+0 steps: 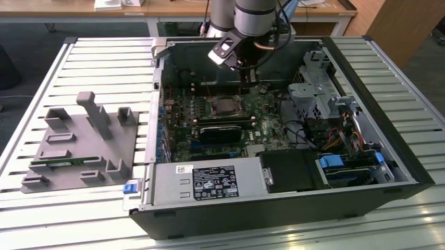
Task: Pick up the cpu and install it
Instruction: 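Close the cpu cover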
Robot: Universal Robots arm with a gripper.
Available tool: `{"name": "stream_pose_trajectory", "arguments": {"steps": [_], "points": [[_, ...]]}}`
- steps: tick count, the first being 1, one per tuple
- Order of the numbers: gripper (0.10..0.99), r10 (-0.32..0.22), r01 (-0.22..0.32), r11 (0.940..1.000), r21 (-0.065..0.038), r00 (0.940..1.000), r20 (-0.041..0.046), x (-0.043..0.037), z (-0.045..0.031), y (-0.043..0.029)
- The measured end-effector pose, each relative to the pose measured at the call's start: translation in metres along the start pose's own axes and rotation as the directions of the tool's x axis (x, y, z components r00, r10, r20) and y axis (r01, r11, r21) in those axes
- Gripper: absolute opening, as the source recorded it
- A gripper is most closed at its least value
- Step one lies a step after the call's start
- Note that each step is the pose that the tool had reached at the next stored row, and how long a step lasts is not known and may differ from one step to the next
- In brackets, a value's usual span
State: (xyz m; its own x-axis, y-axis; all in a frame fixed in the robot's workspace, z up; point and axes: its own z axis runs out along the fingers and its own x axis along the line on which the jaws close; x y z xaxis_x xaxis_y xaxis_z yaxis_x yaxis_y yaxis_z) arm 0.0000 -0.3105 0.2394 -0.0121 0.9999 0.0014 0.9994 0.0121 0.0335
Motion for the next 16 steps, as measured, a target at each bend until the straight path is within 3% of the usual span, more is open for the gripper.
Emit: {"name": "stream_pose_trajectory", "arguments": {"steps": [5, 11, 16], "points": [[0.114, 0.0, 0.0, 1.0, 0.0, 1.0, 0.0, 0.0001, 0.0023, -0.0053], [0.114, 0.0, 0.0, 1.0, 0.0, 1.0, 0.0, 0.0002, 0.0066, -0.0212], [0.114, -0.001, 0.001, 1.0, 0.0, 1.0, -0.0011, 0.0003, 0.0109, -0.03]]}}
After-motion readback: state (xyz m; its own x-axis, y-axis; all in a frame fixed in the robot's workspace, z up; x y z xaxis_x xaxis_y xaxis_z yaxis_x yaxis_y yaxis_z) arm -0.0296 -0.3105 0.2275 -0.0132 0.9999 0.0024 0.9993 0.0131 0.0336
